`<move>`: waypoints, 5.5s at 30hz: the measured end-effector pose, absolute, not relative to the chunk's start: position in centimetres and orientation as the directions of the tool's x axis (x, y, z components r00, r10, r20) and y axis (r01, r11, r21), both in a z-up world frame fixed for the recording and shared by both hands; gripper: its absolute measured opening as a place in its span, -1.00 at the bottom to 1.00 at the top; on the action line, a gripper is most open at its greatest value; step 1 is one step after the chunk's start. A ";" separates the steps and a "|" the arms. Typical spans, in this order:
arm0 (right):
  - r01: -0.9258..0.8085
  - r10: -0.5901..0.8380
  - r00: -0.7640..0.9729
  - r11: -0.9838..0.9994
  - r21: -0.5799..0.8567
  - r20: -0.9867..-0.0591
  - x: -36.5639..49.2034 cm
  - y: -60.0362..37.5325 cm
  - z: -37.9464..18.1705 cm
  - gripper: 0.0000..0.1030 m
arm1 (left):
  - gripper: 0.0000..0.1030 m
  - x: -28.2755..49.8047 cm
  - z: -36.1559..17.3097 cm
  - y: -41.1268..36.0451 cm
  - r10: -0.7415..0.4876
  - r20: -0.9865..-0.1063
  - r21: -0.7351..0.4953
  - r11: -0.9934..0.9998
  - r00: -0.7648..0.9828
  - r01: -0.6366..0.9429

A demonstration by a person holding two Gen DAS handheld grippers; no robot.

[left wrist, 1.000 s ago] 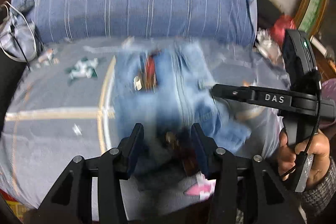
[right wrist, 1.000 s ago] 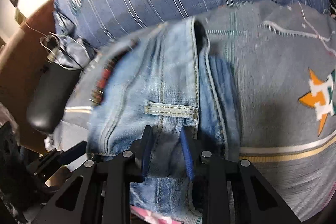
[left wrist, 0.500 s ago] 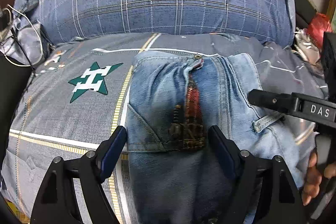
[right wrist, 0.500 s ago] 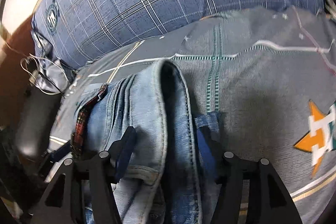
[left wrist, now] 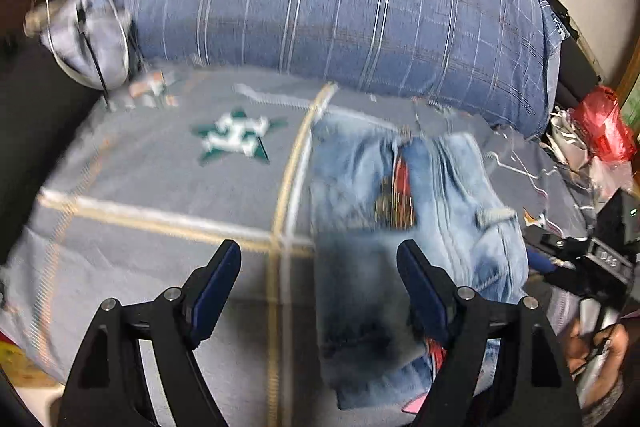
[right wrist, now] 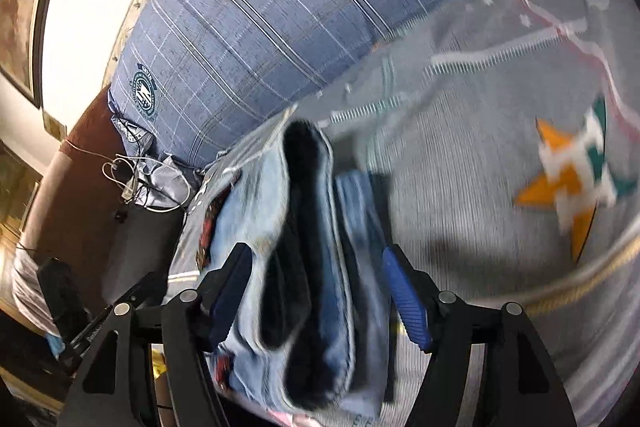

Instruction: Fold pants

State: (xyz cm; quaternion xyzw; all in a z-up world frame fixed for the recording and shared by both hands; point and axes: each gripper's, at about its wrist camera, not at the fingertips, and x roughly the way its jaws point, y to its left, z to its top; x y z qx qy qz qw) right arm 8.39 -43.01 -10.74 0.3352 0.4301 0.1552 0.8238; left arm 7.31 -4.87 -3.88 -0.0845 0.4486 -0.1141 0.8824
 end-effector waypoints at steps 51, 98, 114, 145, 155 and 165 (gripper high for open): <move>0.111 0.684 0.560 0.497 0.861 -0.467 10.9 -40.8 -12.0 1.00 | 0.73 12.5 -10.0 -8.3 -0.674 -0.671 -0.660 0.733 0.309 0.166; -0.181 0.451 0.641 0.875 0.449 -0.621 10.4 -33.7 7.1 -0.19 | 0.03 10.2 11.8 -10.3 -0.511 -0.650 -0.293 0.852 0.563 0.435; -0.238 0.473 0.640 0.872 0.428 -0.606 16.3 -28.4 9.4 -0.20 | 0.03 15.1 12.7 -5.8 -0.428 -0.670 -0.270 0.901 0.606 0.339; -0.123 0.423 0.503 0.898 0.422 -0.753 26.0 -28.8 -10.8 0.20 | 0.43 24.2 -7.6 -4.7 -0.437 -0.804 -0.381 0.899 0.403 0.216; -0.159 0.382 0.566 0.920 0.358 -0.730 24.1 -29.3 -7.5 0.76 | 0.43 21.9 -4.7 -2.7 -0.525 -0.762 -0.460 0.851 0.379 0.253; -0.304 0.478 0.603 0.878 0.370 -0.639 20.7 -26.5 -2.7 -0.20 | 0.43 20.5 -3.0 0.8 -0.492 -0.697 -0.497 0.856 0.522 0.142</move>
